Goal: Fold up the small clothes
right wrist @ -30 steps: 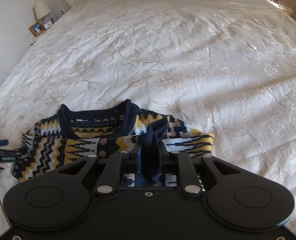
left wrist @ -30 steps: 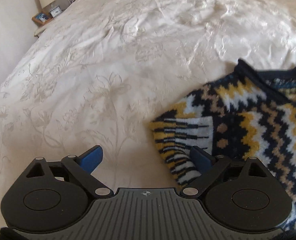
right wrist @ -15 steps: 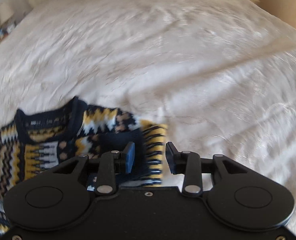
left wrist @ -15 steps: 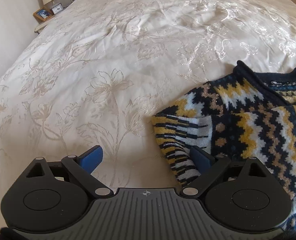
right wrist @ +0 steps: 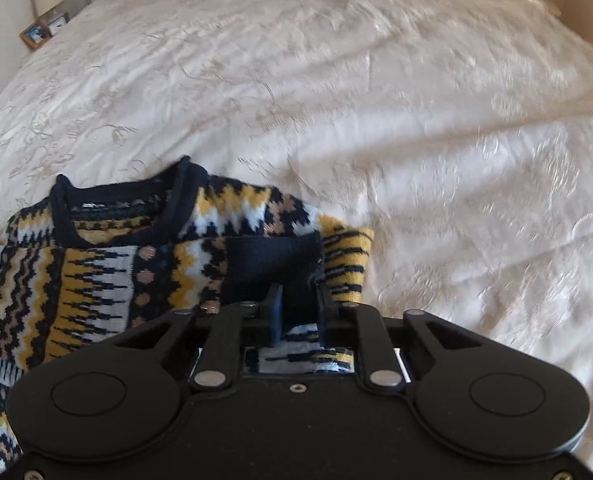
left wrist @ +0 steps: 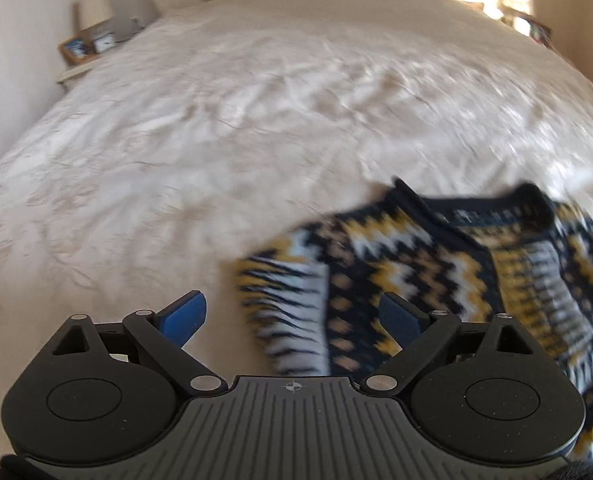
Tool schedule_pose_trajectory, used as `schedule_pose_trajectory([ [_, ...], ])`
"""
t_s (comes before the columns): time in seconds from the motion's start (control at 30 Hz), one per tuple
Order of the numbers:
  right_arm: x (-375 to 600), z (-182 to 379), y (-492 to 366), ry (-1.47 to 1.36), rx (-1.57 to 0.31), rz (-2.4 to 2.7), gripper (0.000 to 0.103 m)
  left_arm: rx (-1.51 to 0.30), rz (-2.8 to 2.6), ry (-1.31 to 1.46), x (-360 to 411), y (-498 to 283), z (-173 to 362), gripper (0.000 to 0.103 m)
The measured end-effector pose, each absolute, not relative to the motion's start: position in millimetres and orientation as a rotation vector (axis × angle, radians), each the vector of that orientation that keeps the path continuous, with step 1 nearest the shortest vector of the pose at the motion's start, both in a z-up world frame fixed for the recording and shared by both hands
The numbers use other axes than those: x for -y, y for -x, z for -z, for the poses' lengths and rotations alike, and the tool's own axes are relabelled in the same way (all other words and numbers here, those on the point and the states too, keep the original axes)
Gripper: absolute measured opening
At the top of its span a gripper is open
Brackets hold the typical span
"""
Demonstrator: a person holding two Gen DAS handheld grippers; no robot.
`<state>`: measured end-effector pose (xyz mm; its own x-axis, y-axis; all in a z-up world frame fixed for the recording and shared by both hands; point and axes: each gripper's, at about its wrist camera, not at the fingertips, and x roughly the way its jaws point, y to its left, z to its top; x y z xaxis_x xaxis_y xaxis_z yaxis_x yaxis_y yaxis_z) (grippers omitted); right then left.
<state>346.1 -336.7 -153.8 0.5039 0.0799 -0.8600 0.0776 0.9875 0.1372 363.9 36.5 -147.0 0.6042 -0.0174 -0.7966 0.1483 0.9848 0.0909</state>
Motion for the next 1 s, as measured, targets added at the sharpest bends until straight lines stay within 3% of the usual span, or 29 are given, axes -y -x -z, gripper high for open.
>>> schedule_pose_trajectory([
  [0.03, 337, 148, -342, -0.159, -1.027, 0.001, 0.013, -0.925, 0.102, -0.153, -34, -364, 150, 0.094],
  [0.23, 353, 151, -337, -0.166, -1.066, 0.109, 0.016, -0.982, 0.108, -0.134, -26, -371, 172, 0.094],
  [0.3, 354, 147, -336, -0.183, -1.039, 0.132, 0.026, -1.030, 0.110, -0.135, -27, -374, 183, 0.094],
  [0.37, 343, 138, -336, -0.177, -0.993, 0.087, 0.028, -1.077, 0.109, -0.104, -29, -379, 195, 0.095],
  [0.43, 324, 136, -339, -0.137, -0.981, 0.018, 0.062, -1.120, 0.096, -0.062, -32, -382, 209, 0.096],
  [0.47, 314, 138, -341, -0.115, -0.983, -0.019, 0.068, -1.126, 0.090, -0.036, -34, -383, 213, 0.097],
  [0.67, 280, 181, -351, -0.045, -1.075, -0.067, 0.070, -1.136, 0.065, 0.058, -39, -389, 222, 0.103],
  [0.77, 278, 191, -349, -0.036, -1.064, -0.065, 0.081, -1.114, 0.043, 0.089, -41, -385, 222, 0.103],
  [0.83, 278, 193, -350, -0.062, -1.065, -0.082, 0.099, -1.099, 0.039, 0.095, -41, -383, 224, 0.103],
  [0.87, 279, 195, -352, -0.085, -1.069, -0.098, 0.103, -1.096, 0.039, 0.089, -40, -382, 224, 0.103],
  [1.0, 273, 201, -357, -0.061, -1.091, -0.099, 0.103, -1.116, 0.038, 0.063, -38, -384, 223, 0.103],
])
